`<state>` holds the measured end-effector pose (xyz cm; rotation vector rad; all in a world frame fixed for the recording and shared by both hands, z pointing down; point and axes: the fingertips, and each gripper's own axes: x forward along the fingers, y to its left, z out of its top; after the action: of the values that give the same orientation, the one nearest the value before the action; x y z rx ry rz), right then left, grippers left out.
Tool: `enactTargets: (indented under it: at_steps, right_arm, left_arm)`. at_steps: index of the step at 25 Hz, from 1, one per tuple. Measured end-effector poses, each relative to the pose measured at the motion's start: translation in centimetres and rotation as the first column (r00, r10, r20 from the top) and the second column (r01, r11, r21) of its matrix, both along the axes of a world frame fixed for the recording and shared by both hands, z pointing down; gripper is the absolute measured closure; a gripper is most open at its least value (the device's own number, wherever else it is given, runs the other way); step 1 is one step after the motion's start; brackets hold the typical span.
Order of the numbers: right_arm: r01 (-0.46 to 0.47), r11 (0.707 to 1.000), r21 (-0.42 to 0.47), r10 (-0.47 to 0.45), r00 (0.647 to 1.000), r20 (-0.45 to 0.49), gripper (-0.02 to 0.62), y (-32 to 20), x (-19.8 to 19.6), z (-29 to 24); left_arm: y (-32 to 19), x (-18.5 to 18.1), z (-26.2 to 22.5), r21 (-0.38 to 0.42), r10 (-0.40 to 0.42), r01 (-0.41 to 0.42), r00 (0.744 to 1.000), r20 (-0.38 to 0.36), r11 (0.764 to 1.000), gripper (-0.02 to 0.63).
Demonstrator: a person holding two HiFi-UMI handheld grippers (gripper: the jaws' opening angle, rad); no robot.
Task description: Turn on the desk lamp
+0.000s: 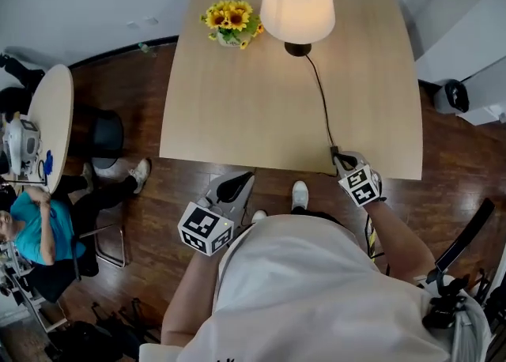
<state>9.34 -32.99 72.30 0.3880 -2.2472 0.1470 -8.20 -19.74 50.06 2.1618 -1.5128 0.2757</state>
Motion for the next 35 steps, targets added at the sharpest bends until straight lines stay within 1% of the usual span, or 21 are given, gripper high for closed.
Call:
enactTargets:
  at_steps: [3,5,7,10,13,17,19,22,24,27,30,33,35]
  right_arm:
    - [0.005,1.000,0.001,-0.005,1.000,0.027,0.592,-2.4,0.3,0.1]
    - [-0.013,1.000,0.011,0.012,0.999,0.030,0.591,-4.4,1.6,-0.4]
    - [-0.039,0.999,0.035,0.038,0.999,0.032,0.591,-5.1,2.4,-2.3]
    - [-0.048,0.997,0.067,0.044,0.998,0.055,0.591,-3.5,1.6,-4.8]
    - [-0.056,0.997,0.061,0.051,0.995,0.081,0.591,-2.3,1.3,-5.9]
    - [-0.087,0.994,0.062,0.079,0.990,0.115,0.587,-1.1,0.9,-8.2]
    - [-0.100,0.993,0.066,0.091,0.987,0.130,0.575,-0.1,0.5,-9.3]
    - [-0.134,0.988,0.077,0.121,0.982,0.146,0.552,2.0,0.5,-11.2]
    - [-0.161,0.983,0.092,0.145,0.977,0.158,0.552,4.2,0.2,-12.5]
    - [-0.189,0.975,0.114,0.166,0.968,0.187,0.552,8.4,-2.2,-13.9]
    - [-0.213,0.970,0.115,0.186,0.961,0.207,0.552,13.0,-4.7,-15.4]
    - [-0.294,0.947,0.129,0.263,0.941,0.211,0.552,17.5,-3.3,-17.5]
    - [-0.332,0.936,0.121,0.298,0.926,0.232,0.552,19.7,-2.6,-18.1]
  left_arm:
    - [-1.8,-0.1,0.7,-0.018,-0.031,0.031,1.000,0.004,0.999,0.601]
    - [-3.4,0.5,1.5,-0.015,-0.018,0.018,1.000,-0.009,1.000,0.601]
    - [-4.0,0.6,1.2,0.000,0.006,-0.006,1.000,-0.014,1.000,0.601]
    - [-2.1,-0.4,0.2,0.028,0.020,-0.020,1.000,0.005,0.999,0.601]
    - [-0.4,-1.0,0.2,0.029,0.008,-0.008,1.000,-0.012,1.000,0.601]
    - [1.5,-1.3,-0.3,0.037,0.023,-0.022,0.999,-0.034,0.999,0.601]
    - [2.6,-1.7,-0.4,0.046,0.030,-0.028,0.999,-0.038,0.999,0.601]
    - [4.5,-2.0,-0.6,0.053,0.060,-0.057,0.997,-0.047,0.997,0.601]
    - [6.3,-2.5,-0.5,0.064,0.089,-0.086,0.995,-0.047,0.994,0.601]
    - [10.2,-4.9,-0.8,0.082,0.121,-0.118,0.992,-0.032,0.990,0.601]
    - [13.9,-7.1,-2.1,0.075,0.152,-0.149,0.988,-0.037,0.986,0.601]
    - [15.9,-6.3,-1.3,0.094,0.240,-0.234,0.969,-0.063,0.968,0.601]
    - [16.8,-5.9,-0.3,0.100,0.276,-0.269,0.959,-0.063,0.958,0.601]
